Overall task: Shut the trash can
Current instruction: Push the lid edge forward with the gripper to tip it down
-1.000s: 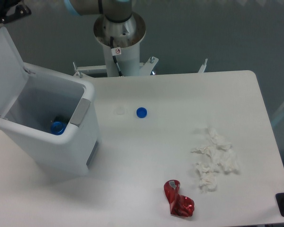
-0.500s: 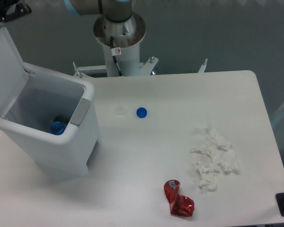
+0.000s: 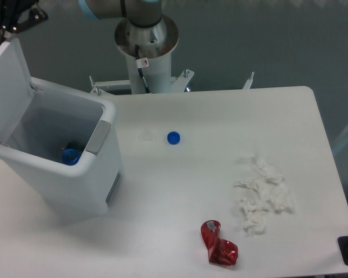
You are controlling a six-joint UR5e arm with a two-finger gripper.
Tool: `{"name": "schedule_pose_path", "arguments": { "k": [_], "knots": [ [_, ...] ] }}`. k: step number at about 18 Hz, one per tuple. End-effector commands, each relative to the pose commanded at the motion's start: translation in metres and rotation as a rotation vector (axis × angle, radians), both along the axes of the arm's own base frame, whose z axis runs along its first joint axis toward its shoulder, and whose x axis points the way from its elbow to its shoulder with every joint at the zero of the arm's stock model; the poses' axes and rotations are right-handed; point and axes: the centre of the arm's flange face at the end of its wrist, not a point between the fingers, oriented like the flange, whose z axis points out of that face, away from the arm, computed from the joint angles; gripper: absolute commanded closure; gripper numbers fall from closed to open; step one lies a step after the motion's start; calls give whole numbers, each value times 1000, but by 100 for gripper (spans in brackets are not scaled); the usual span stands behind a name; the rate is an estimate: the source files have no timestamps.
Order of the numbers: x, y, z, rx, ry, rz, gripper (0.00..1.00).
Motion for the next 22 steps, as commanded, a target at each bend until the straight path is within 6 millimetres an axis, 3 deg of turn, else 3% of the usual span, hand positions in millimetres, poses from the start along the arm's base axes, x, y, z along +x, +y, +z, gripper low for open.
{"name": "schedule_pose_path", "arguments": {
  "k": [8, 15, 22],
  "knots": [
    [-25, -4, -2, -2, 4, 49, 100],
    [-47, 16, -32, -71, -9, 70, 100],
    [-53, 23, -41, -89, -12, 71, 100]
  ]
}}
